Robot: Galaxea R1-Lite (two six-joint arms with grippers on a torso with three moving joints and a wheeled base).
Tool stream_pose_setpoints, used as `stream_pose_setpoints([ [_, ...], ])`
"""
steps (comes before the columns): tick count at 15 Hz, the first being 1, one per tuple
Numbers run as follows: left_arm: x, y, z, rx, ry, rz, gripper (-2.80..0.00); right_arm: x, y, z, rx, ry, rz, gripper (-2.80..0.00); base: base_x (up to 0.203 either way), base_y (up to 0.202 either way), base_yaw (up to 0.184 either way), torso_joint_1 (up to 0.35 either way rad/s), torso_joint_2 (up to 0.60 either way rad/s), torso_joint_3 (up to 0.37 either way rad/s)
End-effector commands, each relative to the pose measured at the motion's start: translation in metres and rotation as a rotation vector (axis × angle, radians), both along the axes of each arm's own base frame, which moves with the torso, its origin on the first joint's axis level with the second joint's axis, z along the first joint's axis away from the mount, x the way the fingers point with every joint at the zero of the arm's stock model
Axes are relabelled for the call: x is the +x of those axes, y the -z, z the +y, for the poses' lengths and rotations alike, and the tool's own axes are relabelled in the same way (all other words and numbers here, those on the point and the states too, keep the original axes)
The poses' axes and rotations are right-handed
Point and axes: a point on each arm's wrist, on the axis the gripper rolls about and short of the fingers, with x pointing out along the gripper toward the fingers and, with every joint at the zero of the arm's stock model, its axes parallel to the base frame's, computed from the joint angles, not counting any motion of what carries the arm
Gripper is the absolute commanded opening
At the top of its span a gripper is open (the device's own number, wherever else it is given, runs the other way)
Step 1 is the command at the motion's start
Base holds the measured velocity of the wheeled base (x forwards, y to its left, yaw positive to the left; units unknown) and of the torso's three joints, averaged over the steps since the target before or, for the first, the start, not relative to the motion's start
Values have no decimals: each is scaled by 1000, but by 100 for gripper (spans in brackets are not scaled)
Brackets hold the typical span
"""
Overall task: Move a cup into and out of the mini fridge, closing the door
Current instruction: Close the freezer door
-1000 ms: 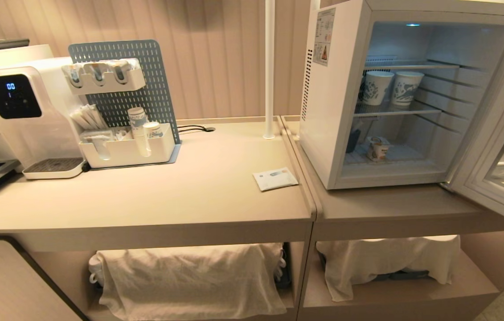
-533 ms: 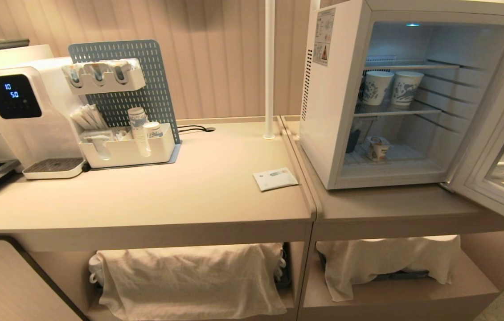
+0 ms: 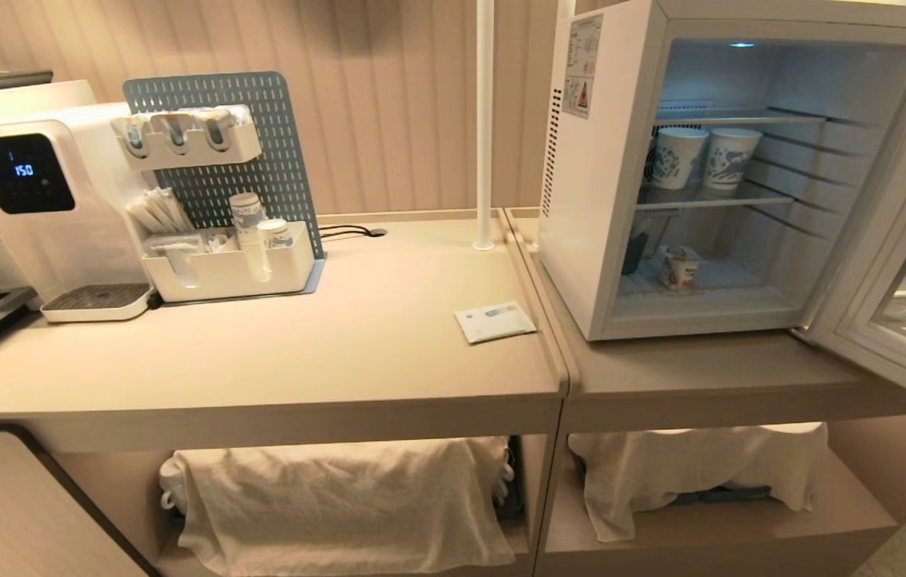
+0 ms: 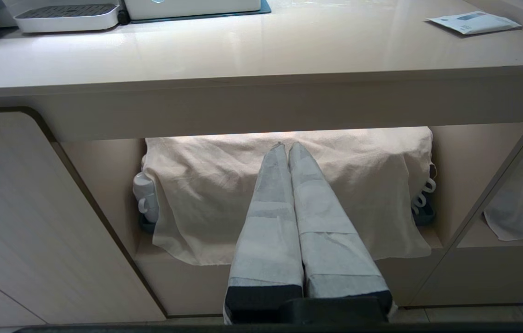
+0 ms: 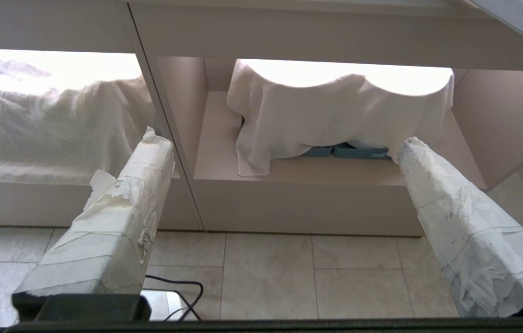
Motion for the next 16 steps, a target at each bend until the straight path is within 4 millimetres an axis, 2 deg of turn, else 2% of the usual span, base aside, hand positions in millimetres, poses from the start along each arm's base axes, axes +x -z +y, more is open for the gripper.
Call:
stream_pose_setpoints([
  [1, 0, 0, 0, 0, 0, 0, -280, 0, -2, 0, 1, 0, -3, 0, 0, 0, 0, 0, 0, 0],
  [16, 0, 0, 0, 0, 0, 0, -280, -4, 22, 0, 20, 11, -108, 0, 0, 0, 0, 0, 0, 0],
])
